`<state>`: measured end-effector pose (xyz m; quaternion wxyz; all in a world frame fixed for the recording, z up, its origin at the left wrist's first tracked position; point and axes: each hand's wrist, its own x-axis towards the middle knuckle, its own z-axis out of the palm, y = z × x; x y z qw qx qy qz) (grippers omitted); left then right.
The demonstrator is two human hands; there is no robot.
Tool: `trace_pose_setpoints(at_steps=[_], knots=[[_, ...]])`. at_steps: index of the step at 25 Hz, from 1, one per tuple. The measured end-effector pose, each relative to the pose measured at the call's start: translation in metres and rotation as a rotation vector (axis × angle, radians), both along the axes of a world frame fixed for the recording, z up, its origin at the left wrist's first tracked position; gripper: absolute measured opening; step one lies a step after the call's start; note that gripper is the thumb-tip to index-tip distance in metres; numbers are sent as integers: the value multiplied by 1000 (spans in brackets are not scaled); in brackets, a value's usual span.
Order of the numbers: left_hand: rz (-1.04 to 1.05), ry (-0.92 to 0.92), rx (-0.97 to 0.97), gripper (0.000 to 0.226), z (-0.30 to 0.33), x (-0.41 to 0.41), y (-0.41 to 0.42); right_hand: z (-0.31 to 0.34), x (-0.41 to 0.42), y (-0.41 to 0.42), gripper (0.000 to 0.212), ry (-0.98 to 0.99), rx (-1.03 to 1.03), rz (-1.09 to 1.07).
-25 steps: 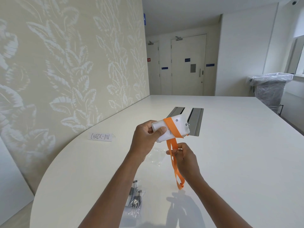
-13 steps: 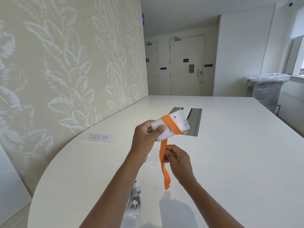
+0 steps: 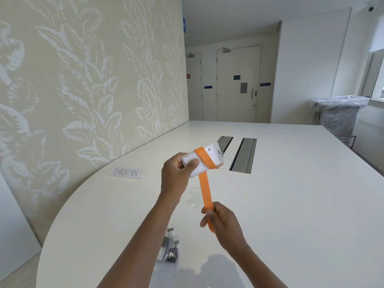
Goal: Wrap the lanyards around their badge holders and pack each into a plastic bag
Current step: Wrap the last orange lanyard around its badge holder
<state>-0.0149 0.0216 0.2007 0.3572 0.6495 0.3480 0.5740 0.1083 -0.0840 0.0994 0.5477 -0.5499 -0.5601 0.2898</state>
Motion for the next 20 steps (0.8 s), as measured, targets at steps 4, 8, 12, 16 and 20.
trace_pose_setpoints(at_steps=[4,8,12,16,20], knots=[[224,163,44,9,-19,-6,13,5,-9,-34,23,183,-76,56],[239,261,62,10,-40,-4,13,40,-8,-53,24,235,-108,40],[152,317,140,9,-60,3,3,86,0,-51,23,285,-131,55],[68,437,135,6,-88,11,-13,119,24,-21,17,285,-226,13],[-129,410,87,6,-106,16,-30,134,48,11,17,250,-381,-80]])
